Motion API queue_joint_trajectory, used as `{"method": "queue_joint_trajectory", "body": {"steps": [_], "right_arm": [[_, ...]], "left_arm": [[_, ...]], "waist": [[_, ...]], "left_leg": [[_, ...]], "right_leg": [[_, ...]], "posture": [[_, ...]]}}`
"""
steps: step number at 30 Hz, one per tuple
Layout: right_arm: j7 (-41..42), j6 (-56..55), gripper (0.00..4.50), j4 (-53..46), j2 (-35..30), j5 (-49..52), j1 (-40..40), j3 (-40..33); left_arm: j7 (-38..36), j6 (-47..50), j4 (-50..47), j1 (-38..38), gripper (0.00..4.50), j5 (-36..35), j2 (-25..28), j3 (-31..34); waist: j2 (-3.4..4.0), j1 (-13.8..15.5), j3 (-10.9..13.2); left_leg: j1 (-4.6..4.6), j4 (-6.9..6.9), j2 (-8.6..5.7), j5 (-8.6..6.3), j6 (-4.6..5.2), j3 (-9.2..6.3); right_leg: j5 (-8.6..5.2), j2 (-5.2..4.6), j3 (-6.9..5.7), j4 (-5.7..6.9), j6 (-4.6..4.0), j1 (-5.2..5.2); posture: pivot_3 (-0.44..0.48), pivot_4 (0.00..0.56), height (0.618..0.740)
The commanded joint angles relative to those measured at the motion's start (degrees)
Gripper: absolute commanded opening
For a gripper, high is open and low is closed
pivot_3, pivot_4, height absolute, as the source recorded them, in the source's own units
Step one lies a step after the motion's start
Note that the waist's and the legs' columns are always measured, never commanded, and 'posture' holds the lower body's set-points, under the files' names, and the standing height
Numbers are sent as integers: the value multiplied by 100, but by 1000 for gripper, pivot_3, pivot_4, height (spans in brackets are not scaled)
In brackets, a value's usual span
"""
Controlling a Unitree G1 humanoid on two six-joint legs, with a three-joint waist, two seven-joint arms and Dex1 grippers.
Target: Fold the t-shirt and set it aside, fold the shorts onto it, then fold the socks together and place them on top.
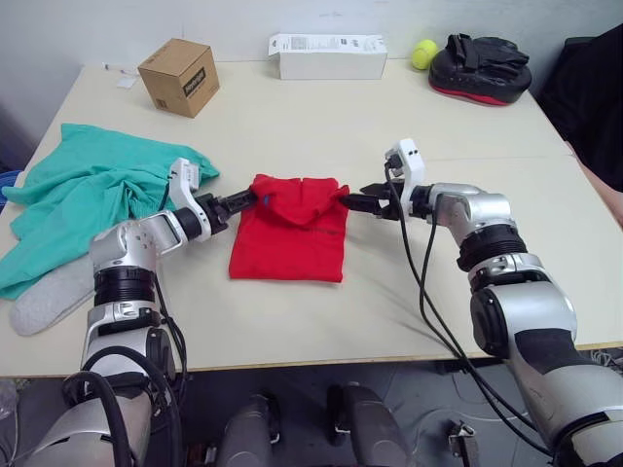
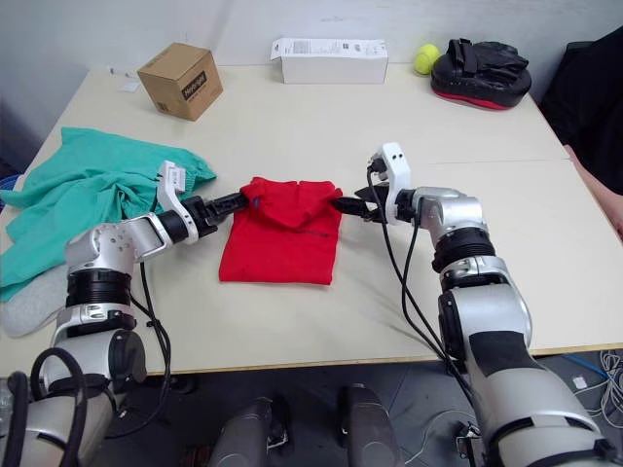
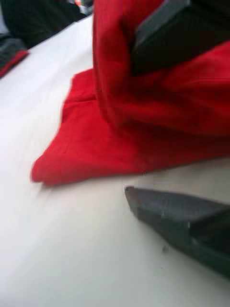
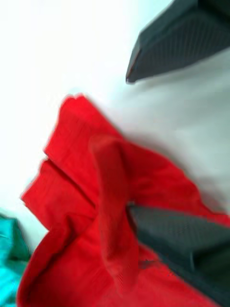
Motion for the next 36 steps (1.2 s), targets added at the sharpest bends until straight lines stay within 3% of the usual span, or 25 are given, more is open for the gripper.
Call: {"method": "queue_joint_trajectory", "body": {"steps": [1, 6, 8, 11, 15, 21, 30, 33, 36], "right_arm": [[62, -41, 4500, -408, -222, -22, -71, -106], [909, -914, 4500, -2592, -719, -150, 1002, 295], [1134, -1053, 4500, -3739, -883, 38, 1565, 278], [1389, -2524, 4500, -5123, -1201, -394, 2570, 637], [1417, -3480, 4500, -5862, -1335, -630, 3350, 901], [1200, -4718, 4500, -5939, -1363, -1297, 3855, 1363], [100, -5212, 4500, -5025, -863, -2518, 3543, 1903], [-110, -5391, 3965, -4648, -772, -2770, 3396, 2063], [-299, -5623, 2897, -4273, -746, -2948, 3228, 2182]], "left_arm": [[257, 295, -188, -173, 4494, -174, 165, 319], [-176, 381, -1445, 329, 4494, -184, 657, 126], [-862, -35, -2761, 972, 4494, -174, 1004, -273], [-1732, -833, -4412, 2001, 4494, 70, 1627, -905], [-2469, -2482, -5299, 2988, 4494, 921, 2196, -1625], [-2604, -4459, -4963, 3324, 4494, 2415, 2438, -2528], [-2125, -5368, -3735, 3118, 4494, 3511, 2296, -2782], [-2034, -5503, -3519, 3083, 4500, 3558, 2205, -2771], [-2022, -5512, -3415, 3040, 3583, 3553, 2129, -2777]], "waist": [[0, 2, 0], [0, 4, 0], [0, -4, 0], [0, 17, 0], [1, 23, 0], [0, 30, 0], [0, 27, -1], [-1, 26, -1], [-1, 27, -2]], "left_leg": [[0, 0, 0, 0, 0, 0], [-4, -9, -2, -3, -4, 0], [-1, -15, 0, -10, -15, 1], [3, -37, 3, -19, -30, 4], [8, -55, 4, -30, -50, 11], [12, -55, 0, -7, -42, 8], [13, -64, 3, 22, 0, 3], [20, -64, 3, 23, 0, 4], [28, -63, 2, 29, 7, 4]], "right_leg": [[0, 0, 0, 0, 0, 0], [0, 0, 0, -8, 0, -4], [0, 4, 0, -11, 0, -4], [-6, 13, 4, -9, -6, -7], [-10, 20, 7, -64, -11, 1], [13, 10, 5, -71, -41, 5], [21, 6, -3, -61, -49, 2], [21, 6, -4, -58, -49, 6], [23, 5, -5, -54, -48, 13]], "posture": [[0, 150, 740], [0, 150, 740], [0, 150, 740], [0, 150, 740], [0, 150, 740], [0, 150, 740], [0, 150, 740], [0, 150, 740], [0, 150, 740]]}}
